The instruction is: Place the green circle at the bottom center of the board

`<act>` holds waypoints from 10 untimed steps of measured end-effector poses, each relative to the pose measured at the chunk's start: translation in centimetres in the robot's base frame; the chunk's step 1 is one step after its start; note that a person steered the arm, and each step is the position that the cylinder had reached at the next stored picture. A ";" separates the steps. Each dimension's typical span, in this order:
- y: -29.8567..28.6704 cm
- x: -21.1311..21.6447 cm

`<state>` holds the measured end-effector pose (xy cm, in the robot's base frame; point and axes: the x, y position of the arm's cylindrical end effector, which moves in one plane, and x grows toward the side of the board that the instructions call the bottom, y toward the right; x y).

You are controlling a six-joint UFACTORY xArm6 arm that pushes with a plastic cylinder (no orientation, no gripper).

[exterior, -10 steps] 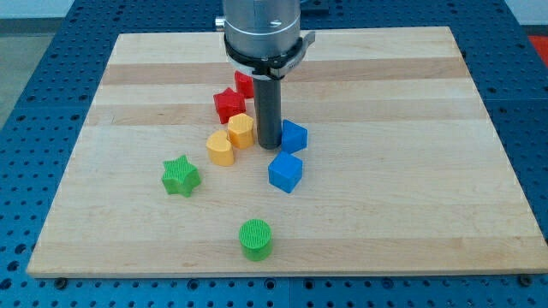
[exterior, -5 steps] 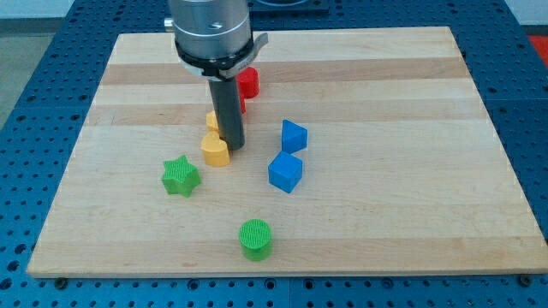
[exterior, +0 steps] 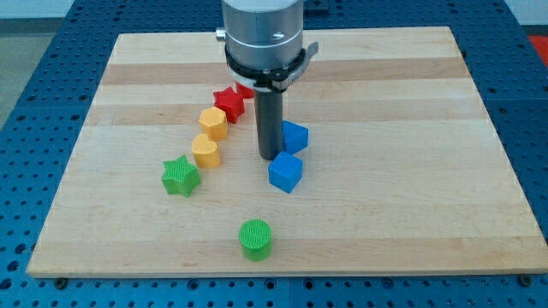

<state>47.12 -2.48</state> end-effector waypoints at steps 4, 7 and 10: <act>-7.8 3.4; -7.1 5.1; -8.1 14.4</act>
